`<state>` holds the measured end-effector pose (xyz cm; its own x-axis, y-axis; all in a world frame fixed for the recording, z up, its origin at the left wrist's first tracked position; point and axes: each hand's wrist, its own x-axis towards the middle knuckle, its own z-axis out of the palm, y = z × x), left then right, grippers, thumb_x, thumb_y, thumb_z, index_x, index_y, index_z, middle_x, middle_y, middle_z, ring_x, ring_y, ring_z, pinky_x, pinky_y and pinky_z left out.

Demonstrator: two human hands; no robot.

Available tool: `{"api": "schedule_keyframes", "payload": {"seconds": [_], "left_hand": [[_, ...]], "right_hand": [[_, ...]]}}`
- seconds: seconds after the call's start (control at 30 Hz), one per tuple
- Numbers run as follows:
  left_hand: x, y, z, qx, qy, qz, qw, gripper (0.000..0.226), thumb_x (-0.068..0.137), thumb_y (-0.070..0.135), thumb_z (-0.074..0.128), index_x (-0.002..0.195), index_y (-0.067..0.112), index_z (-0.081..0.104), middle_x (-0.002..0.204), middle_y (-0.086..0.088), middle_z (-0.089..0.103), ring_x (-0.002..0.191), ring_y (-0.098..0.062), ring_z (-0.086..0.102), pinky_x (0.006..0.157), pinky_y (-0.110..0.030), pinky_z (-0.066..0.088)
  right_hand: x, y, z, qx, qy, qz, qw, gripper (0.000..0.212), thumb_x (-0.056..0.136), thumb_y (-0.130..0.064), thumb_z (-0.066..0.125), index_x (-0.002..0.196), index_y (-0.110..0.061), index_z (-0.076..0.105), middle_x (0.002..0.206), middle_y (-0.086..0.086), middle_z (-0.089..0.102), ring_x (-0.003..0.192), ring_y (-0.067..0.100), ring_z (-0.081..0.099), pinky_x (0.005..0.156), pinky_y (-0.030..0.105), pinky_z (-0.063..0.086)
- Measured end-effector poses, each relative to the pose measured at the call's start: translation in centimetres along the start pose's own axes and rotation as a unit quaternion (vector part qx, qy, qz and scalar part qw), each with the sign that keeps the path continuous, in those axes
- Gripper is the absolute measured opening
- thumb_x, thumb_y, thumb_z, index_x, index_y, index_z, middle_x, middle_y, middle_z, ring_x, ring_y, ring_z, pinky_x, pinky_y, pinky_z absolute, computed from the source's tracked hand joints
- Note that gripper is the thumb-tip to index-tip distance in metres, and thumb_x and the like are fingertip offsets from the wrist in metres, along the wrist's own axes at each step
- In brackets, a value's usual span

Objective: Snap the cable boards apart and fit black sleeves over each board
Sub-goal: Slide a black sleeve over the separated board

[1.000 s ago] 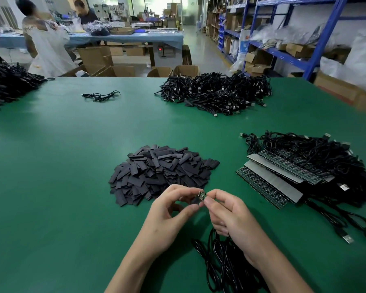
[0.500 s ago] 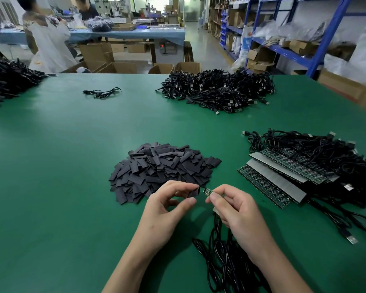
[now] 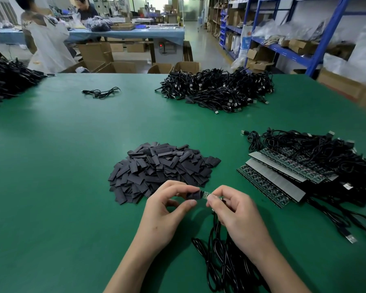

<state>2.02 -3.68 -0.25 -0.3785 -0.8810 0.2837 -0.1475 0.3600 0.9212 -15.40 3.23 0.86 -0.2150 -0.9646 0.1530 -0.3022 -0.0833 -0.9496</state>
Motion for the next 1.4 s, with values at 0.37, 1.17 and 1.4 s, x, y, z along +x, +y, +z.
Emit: {"api": "schedule_keyframes", "payload": {"seconds": [0.37, 1.17, 1.4], "left_hand": [[0.0, -0.4, 0.1, 0.110, 0.022, 0.066, 0.991, 0.031, 0.085, 0.004, 0.081, 0.102, 0.031, 0.079, 0.103, 0.014, 0.064, 0.098, -0.014, 0.064, 0.077, -0.015, 0.046], [0.0, -0.7, -0.1, 0.151, -0.009, 0.082, 0.985, 0.025, 0.082, 0.015, 0.086, 0.100, 0.030, 0.080, 0.097, 0.016, 0.061, 0.086, -0.009, 0.061, 0.077, -0.010, 0.045], [-0.1, -0.9, -0.1, 0.159, 0.013, 0.064, 0.985, 0.024, 0.081, 0.015, 0.087, 0.099, 0.028, 0.080, 0.096, 0.017, 0.063, 0.086, -0.010, 0.062, 0.076, -0.012, 0.046]], "right_hand": [[0.0, 0.3, 0.1, -0.102, 0.009, -0.012, 0.995, 0.026, 0.097, -0.034, 0.064, 0.076, -0.019, 0.061, 0.051, -0.004, 0.041, 0.046, 0.006, 0.029, 0.045, 0.025, 0.023], [0.1, 0.7, -0.3, -0.139, -0.005, 0.017, 0.990, 0.022, 0.097, -0.030, 0.068, 0.076, -0.022, 0.070, 0.050, -0.008, 0.045, 0.045, 0.006, 0.032, 0.044, 0.022, 0.023], [0.0, 0.8, -0.1, -0.125, -0.020, 0.024, 0.992, 0.023, 0.098, -0.033, 0.065, 0.077, -0.026, 0.070, 0.049, -0.011, 0.042, 0.045, 0.006, 0.027, 0.045, 0.022, 0.020]]}}
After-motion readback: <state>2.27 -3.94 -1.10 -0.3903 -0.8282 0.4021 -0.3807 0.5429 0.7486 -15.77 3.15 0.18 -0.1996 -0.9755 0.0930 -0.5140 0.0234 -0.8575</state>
